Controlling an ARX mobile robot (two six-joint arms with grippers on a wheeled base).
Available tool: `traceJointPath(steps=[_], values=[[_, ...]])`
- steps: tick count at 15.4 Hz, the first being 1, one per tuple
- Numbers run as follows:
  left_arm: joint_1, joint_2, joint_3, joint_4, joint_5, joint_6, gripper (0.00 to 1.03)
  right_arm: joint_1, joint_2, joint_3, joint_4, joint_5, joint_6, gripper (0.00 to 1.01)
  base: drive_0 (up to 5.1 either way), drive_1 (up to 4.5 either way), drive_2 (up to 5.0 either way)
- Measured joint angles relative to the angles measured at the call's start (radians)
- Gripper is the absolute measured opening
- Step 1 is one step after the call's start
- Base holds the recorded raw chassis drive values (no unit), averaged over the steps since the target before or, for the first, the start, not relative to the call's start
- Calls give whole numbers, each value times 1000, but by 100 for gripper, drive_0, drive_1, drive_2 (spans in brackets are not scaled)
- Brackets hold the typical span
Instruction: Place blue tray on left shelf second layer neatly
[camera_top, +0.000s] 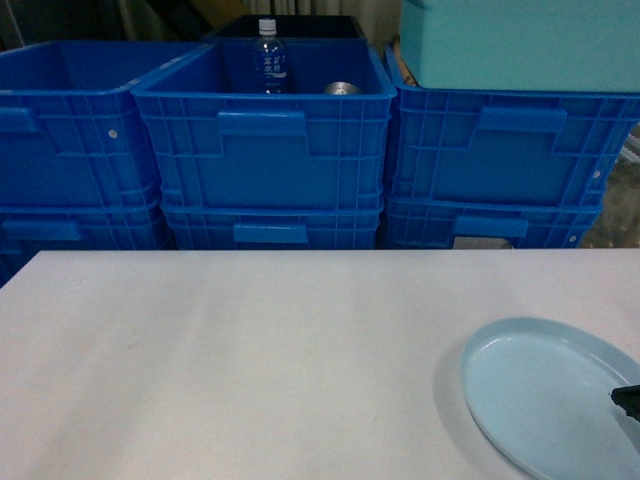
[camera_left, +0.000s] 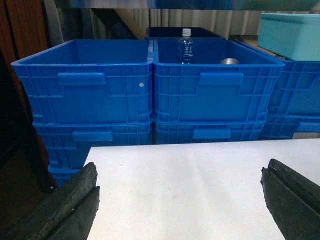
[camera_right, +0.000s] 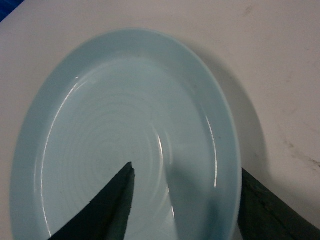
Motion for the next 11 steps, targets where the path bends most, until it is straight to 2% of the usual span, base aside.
traceJointPath(steps=[3, 4, 5, 7, 8, 9, 10, 11], values=[[0, 0, 0, 0, 0, 0, 98, -27, 10, -23, 16, -3, -23, 25, 0, 0, 0], [0, 0, 0, 0, 0, 0, 98, -53, 18, -33, 35, -5, -26, 14, 0, 0, 0], [0, 0, 0, 0, 0, 0, 98, -86, 20, -50, 64, -32, -24, 3, 0, 0, 0], [0, 0, 0, 0, 0, 0, 98, -161, 3, -111, 110, -87, -20, 2, 0, 0, 0], [0, 0, 0, 0, 0, 0, 98, -174, -25, -138, 134, -101, -11, 2, 0, 0, 0], [0, 0, 0, 0, 0, 0, 98, -168, -91, -164, 155, -134, 15, 2, 0, 0, 0], [0, 0, 0, 0, 0, 0, 98, -132, -198, -167, 142, -123, 11, 2, 0, 0, 0], [0, 0, 0, 0, 0, 0, 98, -89, -329, -151, 77, -108, -17, 2, 0, 0, 0]])
